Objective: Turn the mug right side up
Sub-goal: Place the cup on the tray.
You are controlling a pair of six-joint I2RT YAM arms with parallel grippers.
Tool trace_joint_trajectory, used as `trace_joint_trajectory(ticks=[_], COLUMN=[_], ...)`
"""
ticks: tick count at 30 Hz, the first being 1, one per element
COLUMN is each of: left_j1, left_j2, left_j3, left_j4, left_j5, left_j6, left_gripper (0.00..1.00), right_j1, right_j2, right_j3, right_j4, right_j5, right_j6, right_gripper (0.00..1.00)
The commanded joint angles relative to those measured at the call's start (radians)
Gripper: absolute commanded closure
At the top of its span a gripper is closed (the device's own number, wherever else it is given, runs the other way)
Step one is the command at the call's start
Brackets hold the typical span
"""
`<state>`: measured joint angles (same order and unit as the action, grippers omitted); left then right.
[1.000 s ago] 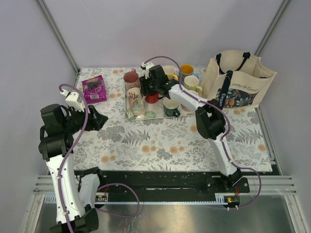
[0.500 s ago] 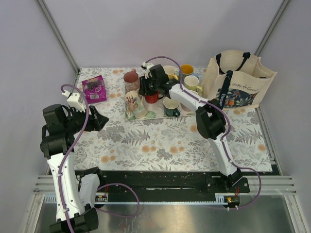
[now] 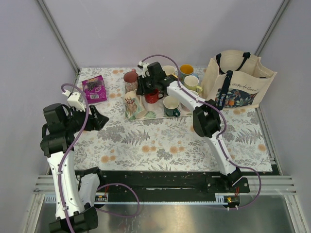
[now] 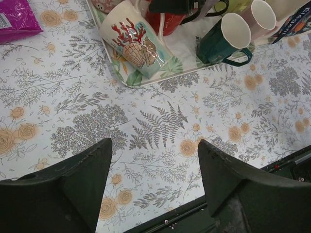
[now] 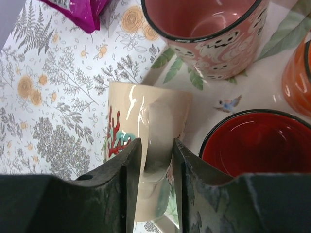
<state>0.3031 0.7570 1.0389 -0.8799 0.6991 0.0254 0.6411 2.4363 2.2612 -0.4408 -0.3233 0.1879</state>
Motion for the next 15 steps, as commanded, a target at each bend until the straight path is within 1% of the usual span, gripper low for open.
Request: trace_joint_trajectory(ticks=[1,5,11,12,13,15], left_j1=[0.005,0.005,0.005,0.005,0.005,0.004], left_j2=[0.013,0.021,0.013,0.013,0.013,0.019], left_j3=[0.007,0.009,-0.002,-0.003,-0.008,-0.014], left_j4=[0.058,0.064,0.064,0.064,0.062,0.062], left_j5=[0.007,0.010,0.013,0.014,0.014,0.020], left_j6=[-0.010,-0.015,-0.015,-0.015,-0.015,-0.013], left_gripper=[0.26,0.26,0.26,0.26,0.26,0.26], right_j1=[0.006,0.015,0.028,0.029,0.032,0.029], right_j2=[0.016,0.064,0.081,0.087,0.095,0.107], right_j3=[0.063,0.138,0.162,0.173,0.190,0.227], right_j4=[-0.071,-0.162,-0.171,-0.176,-0.183,-0.191], right_j5=[-0.088,-0.106,-0.086,-0.082,-0.086,-0.135], right_j6=[-0.045,-0.083,-0.117,-0.123,-0.130,-0.162], right_gripper=[0.59,0.59,0.61,0.64,0.70,0.90])
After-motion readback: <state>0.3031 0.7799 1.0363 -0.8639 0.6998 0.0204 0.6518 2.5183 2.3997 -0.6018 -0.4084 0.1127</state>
